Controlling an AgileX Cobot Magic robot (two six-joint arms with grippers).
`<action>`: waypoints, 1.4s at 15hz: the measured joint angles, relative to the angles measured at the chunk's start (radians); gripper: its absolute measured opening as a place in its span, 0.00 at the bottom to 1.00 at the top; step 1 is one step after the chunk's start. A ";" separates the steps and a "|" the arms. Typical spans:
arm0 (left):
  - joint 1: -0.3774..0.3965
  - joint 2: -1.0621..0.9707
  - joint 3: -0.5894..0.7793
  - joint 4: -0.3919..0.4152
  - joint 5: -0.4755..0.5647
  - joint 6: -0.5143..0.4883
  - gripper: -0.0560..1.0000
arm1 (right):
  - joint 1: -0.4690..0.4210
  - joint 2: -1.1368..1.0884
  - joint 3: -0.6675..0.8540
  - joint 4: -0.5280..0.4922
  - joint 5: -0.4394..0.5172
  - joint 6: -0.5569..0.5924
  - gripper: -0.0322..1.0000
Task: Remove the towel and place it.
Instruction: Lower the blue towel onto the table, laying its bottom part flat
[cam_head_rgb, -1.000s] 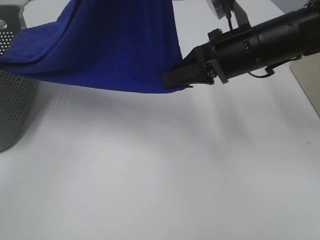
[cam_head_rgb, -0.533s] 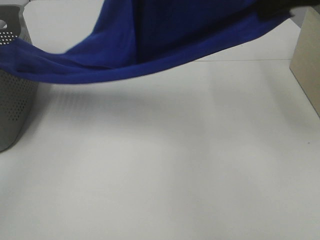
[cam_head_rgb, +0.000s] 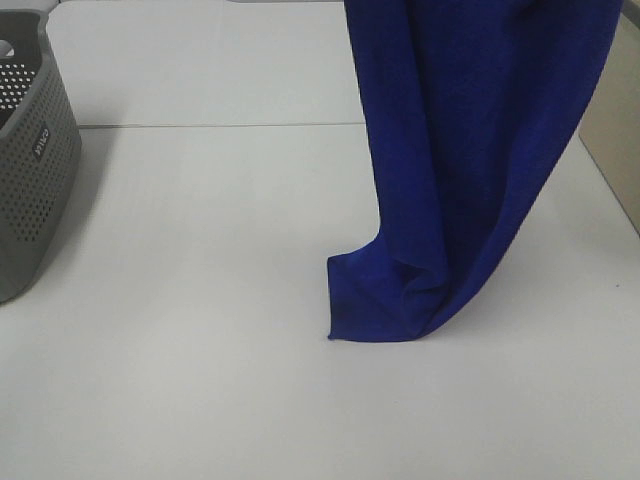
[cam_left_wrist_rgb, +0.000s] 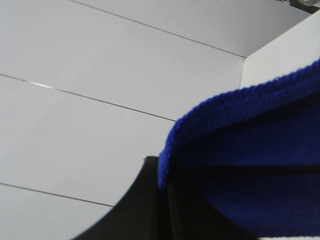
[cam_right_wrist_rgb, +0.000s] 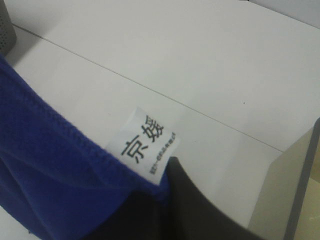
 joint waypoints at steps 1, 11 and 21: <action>0.038 0.000 0.000 0.000 -0.041 -0.050 0.05 | 0.000 0.026 -0.023 -0.019 -0.005 -0.001 0.06; 0.276 0.146 -0.002 -0.002 -0.421 -0.190 0.05 | 0.000 0.321 -0.253 -0.104 -0.522 -0.034 0.06; 0.403 0.585 -0.591 -0.041 -0.517 -0.193 0.05 | -0.007 0.638 -0.559 -0.104 -0.808 -0.077 0.06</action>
